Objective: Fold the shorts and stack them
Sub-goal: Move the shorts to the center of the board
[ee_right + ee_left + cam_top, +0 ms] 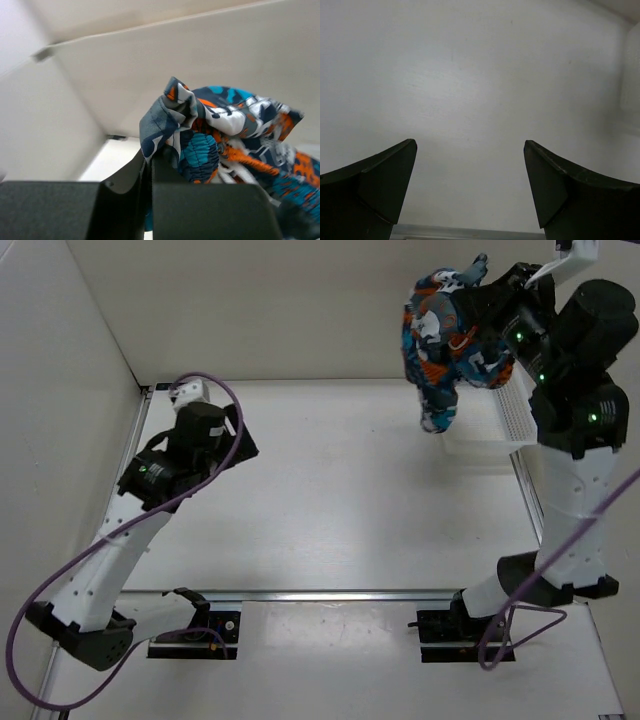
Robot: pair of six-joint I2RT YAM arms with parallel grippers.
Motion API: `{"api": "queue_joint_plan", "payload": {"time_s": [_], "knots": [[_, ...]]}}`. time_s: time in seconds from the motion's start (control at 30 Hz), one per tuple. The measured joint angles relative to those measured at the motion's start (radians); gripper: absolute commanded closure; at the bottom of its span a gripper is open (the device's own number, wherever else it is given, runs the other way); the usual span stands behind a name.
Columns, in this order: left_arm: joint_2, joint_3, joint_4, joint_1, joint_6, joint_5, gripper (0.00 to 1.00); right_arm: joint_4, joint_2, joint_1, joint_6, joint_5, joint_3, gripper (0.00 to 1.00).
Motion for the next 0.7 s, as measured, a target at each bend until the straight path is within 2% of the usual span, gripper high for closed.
{"api": "queue_joint_plan", "payload": {"time_s": [0.2, 0.3, 0.37, 0.4, 0.43, 0.5, 0.53, 0.57, 0.63, 0.67, 0.7], "knots": [[-0.029, 0.198, -0.076, 0.060, 0.018, -0.098, 0.00, -0.037, -0.155, 0.184, -0.003, 0.008, -0.124, 1.00], [-0.027, 0.276, -0.114, 0.064, 0.044, -0.101, 0.00, -0.049, -0.169, 0.208, 0.002, 0.022, -0.204, 1.00], [-0.030, 0.288, -0.120, 0.064, 0.058, -0.095, 0.00, -0.048, -0.136, 0.211, 0.004, 0.039, -0.253, 0.95], [-0.031, 0.285, -0.125, 0.064, 0.063, -0.092, 0.00, -0.045, -0.111, 0.212, 0.006, 0.046, -0.271, 0.85], [-0.031, 0.277, -0.124, 0.064, 0.068, -0.086, 0.00, -0.040, -0.076, 0.215, 0.009, 0.056, -0.295, 0.48], [-0.029, 0.240, -0.123, 0.064, 0.076, -0.067, 0.00, -0.049, 0.026, 0.217, 0.007, 0.072, -0.296, 0.20], [-0.018, 0.222, -0.128, 0.064, 0.080, -0.056, 0.00, -0.069, 0.109, 0.217, 0.003, 0.083, -0.272, 0.12], [0.000, 0.208, -0.135, 0.064, 0.082, -0.040, 0.00, -0.101, 0.196, 0.218, -0.005, 0.105, -0.233, 0.03], [0.048, 0.185, -0.143, 0.064, 0.087, -0.009, 0.02, -0.142, 0.329, 0.220, -0.007, 0.147, -0.208, 0.03], [0.087, 0.164, -0.143, 0.064, 0.087, 0.013, 0.09, -0.168, 0.372, 0.221, -0.003, 0.177, -0.235, 0.03], [0.132, 0.127, -0.143, 0.063, 0.085, 0.042, 0.14, -0.178, 0.379, 0.222, 0.005, 0.214, -0.322, 0.09]]}}
